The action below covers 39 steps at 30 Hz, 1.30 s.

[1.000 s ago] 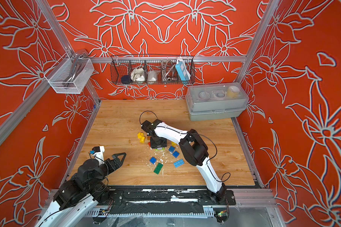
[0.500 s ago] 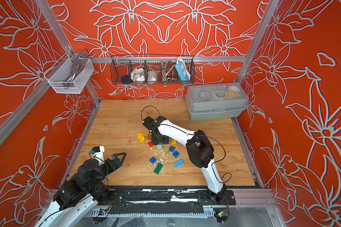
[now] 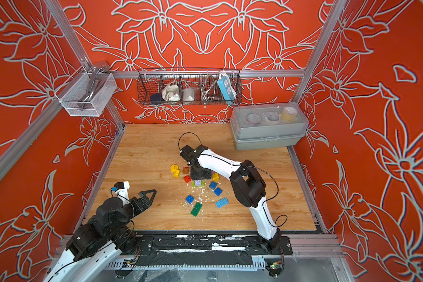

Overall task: Assemble the number 1 with lego
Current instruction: Assemble the lego brick with the lego brick.

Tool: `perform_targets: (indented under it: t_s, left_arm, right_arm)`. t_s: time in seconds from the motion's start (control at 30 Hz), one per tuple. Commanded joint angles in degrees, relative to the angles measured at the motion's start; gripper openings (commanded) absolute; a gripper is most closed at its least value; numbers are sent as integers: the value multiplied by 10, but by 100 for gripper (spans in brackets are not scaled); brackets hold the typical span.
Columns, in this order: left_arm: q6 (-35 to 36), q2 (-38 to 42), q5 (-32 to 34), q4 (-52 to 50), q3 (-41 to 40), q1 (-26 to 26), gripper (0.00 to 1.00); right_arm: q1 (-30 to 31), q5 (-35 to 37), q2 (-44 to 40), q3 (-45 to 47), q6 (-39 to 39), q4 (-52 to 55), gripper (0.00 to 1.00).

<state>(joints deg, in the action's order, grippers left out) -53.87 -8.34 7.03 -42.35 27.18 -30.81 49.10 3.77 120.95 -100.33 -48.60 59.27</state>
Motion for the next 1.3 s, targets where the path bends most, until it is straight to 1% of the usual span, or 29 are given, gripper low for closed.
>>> perform_targets:
  t_s: [0.0, 0.17, 0.33, 0.53, 0.7, 0.93, 1.1, 1.2, 1.27]
  left_arm:
    - [3, 4, 8, 7, -9, 2, 98]
    - [3, 5, 8, 6, -9, 2, 98]
    - [3, 5, 8, 6, -10, 2, 98]
    - [2, 6, 9, 5, -9, 2, 98]
    - [1, 7, 10, 4, -9, 2, 98]
    - [1, 8, 10, 2, -9, 2, 98]
    - [1, 7, 11, 2, -8, 2, 98]
    - [0, 5, 11, 2, -8, 2, 98]
    - [1, 3, 11, 2, -8, 2, 98]
  right_arm:
    - [-3, -2, 21, 7, 3, -9, 53]
    - [-2, -3, 36, 17, 0, -12, 52]
    - [-3, -7, 33, 59, -11, -37, 52]
    - [-3, -11, 19, 72, -23, -43, 51]
    - [-3, -27, -3, 124, -45, -86, 50]
    - [-5, -46, 1, 168, -56, -130, 50]
    - [-15, -61, -6, 203, -68, -162, 48]
    - [-17, -49, -10, 217, -72, -161, 46]
    - [-18, -43, -12, 224, -74, -157, 42]
